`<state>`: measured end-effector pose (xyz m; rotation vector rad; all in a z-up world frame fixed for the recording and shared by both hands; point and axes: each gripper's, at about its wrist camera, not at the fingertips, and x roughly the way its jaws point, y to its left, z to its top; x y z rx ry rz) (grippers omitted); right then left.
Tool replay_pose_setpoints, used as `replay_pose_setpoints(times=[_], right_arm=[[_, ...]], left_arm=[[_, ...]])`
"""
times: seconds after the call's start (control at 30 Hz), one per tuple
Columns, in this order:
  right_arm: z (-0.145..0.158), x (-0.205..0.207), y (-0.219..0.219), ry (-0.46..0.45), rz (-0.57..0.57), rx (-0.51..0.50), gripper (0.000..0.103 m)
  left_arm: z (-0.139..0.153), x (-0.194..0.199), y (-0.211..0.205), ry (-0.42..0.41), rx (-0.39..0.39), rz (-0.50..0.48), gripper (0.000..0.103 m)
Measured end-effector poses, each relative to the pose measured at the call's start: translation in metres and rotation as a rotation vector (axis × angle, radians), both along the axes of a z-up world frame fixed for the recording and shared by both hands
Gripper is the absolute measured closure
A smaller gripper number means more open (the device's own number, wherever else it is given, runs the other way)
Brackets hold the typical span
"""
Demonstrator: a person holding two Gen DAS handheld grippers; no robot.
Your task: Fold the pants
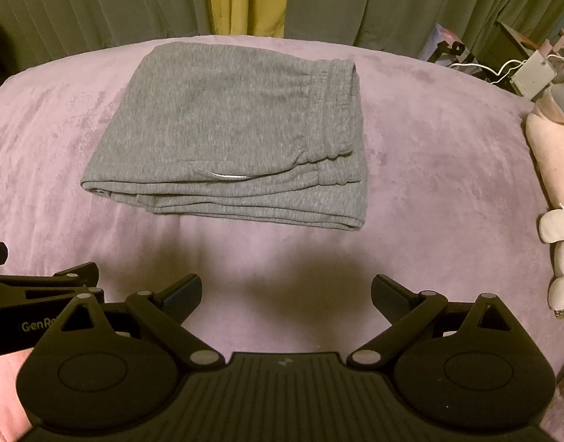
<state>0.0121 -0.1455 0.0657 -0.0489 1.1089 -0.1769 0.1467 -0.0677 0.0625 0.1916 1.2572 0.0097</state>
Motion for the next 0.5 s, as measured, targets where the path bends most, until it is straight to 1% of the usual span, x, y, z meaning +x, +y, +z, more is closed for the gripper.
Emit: replay_pose_setpoints(times=[0.5], right_arm=[[-0.0015, 0.0, -0.0003, 0.003, -0.001, 0.002, 0.005]], left_arm=[[-0.0039, 0.0, 0.0009, 0.008, -0.005, 0.001, 0.003]])
